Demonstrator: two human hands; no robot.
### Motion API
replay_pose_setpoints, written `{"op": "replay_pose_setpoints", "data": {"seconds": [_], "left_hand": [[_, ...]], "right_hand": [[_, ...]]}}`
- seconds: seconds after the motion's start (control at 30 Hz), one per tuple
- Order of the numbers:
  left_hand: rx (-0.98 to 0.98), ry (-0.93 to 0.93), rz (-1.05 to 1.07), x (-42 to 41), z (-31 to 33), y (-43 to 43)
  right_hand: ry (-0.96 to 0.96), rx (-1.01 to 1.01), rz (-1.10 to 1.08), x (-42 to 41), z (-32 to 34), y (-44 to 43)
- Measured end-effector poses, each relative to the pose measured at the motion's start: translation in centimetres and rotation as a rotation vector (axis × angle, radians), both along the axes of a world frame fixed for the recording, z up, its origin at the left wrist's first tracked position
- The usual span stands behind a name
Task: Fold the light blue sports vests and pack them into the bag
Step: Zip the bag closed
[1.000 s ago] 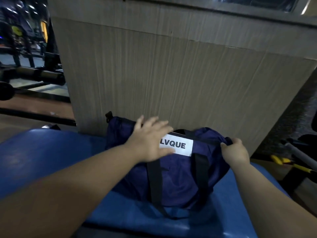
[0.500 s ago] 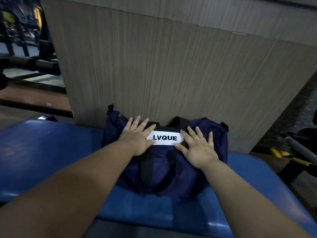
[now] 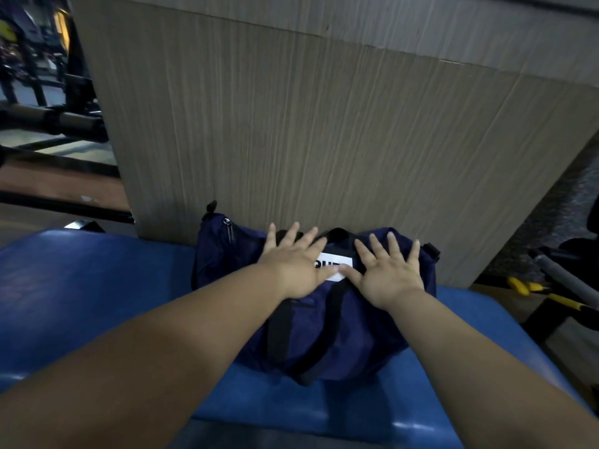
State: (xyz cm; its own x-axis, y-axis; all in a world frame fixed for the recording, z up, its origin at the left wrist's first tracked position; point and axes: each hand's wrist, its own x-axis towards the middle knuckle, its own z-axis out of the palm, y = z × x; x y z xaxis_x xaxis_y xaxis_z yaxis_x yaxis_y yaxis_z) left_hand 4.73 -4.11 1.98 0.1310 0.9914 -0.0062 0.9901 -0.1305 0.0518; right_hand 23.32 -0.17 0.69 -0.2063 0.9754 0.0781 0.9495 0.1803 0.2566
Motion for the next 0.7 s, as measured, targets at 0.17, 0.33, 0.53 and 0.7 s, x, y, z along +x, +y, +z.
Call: {"op": "replay_pose_setpoints", "data": {"seconds": [0.17, 0.33, 0.53, 0.7], "left_hand": [[-0.135, -0.046, 0.05, -0.7, -3.2, 0.2], [-0.197, -0.141, 0.052, -0.9, -4.0, 0.8], [-0.262, 0.017, 0.067, -0.5, -2.3, 1.0], [-0.121, 0.004, 0.017, 4.3, 0.1, -0.6]], "right_hand": [[0.202, -0.169, -0.06, 0.3, -1.9, 0.4], [0.508, -0.35, -0.122, 0.6, -3.1, 1.1], [0.389, -0.246, -0.068, 0.7, -1.8, -0.7], [0.328, -0.179, -0.019, 3.1, -2.6, -5.2]]}}
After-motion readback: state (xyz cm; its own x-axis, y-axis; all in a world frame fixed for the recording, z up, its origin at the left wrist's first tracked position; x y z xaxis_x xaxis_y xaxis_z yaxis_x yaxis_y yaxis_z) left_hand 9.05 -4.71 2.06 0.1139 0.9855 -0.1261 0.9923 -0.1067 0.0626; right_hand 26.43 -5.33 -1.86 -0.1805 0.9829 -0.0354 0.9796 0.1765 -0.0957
